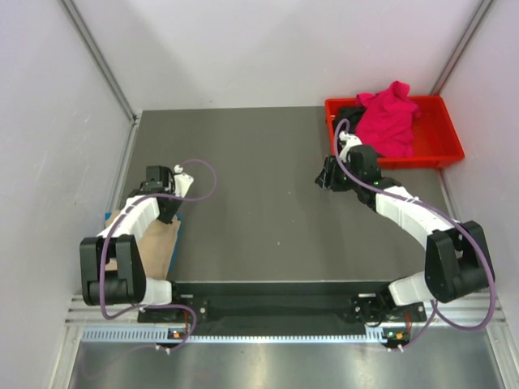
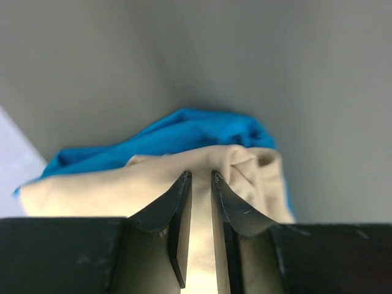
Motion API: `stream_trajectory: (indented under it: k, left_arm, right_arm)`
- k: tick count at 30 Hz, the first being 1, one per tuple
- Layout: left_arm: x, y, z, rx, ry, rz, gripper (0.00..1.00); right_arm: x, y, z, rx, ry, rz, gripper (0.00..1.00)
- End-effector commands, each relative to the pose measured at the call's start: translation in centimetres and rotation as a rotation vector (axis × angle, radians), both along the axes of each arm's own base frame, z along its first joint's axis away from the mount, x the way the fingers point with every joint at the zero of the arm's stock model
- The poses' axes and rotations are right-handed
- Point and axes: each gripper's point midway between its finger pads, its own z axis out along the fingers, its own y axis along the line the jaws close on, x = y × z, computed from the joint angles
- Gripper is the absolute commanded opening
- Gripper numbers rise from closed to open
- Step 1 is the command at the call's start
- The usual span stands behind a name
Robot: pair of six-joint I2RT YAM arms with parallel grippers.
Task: Fold and stack the t-shirts
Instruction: Neatly place the folded tshirt to the corner
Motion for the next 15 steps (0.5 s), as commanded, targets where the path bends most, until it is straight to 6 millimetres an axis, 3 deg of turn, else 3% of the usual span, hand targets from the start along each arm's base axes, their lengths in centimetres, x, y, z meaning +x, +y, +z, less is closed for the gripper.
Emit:
stream_trajectory:
  k: [1, 6, 9, 11, 12, 13, 14, 15]
  left_arm:
    - [0.1, -3.8, 0.2, -0.165, -0.013, -0.097, 0.25]
    - [0.5, -6.6, 2.9, -0.301, -0.080, -0.179, 0.26]
    - [1.2, -8.4, 5.4, -0.391, -0.140, -0.217, 0.38]
    - [2.3, -8.9, 7.4, -0.417, -0.204, -0.222, 0.52]
    - [2.7, -9.1, 8.2, -0.433, -0.233, -0.207, 0.79]
    - [3.5, -9.0, 9.2, -0.430, -0.278, -0.200, 0.82]
    - [4.0, -8.8, 9.9, -0.434, -0.305, -0.165, 0.99]
    - [4.3, -8.6, 10.4, -0.428, -0.328, -0.149, 0.99]
  right_arm:
    - [0.2, -1.4, 0.9, -0.008, -0.043, -0.033, 0.49]
    - [0.3, -1.8, 0.9, -0.017, -0.040, -0.041, 0.48]
    - [0.4, -2.1, 1.2, -0.016, -0.050, -0.048, 0.48]
    - [0.4, -2.6, 1.5, -0.021, -0.060, -0.061, 0.49]
    - [0.4, -2.8, 2.0, -0.023, -0.073, -0.066, 0.50]
    - [0.3, -3.2, 2.1, -0.026, -0.079, -0.073, 0.50]
    - [0.2, -3.7, 2.6, -0.025, -0.093, -0.086, 0.51]
    - [0.1, -4.0, 2.6, -0.026, -0.097, -0.095, 0.52]
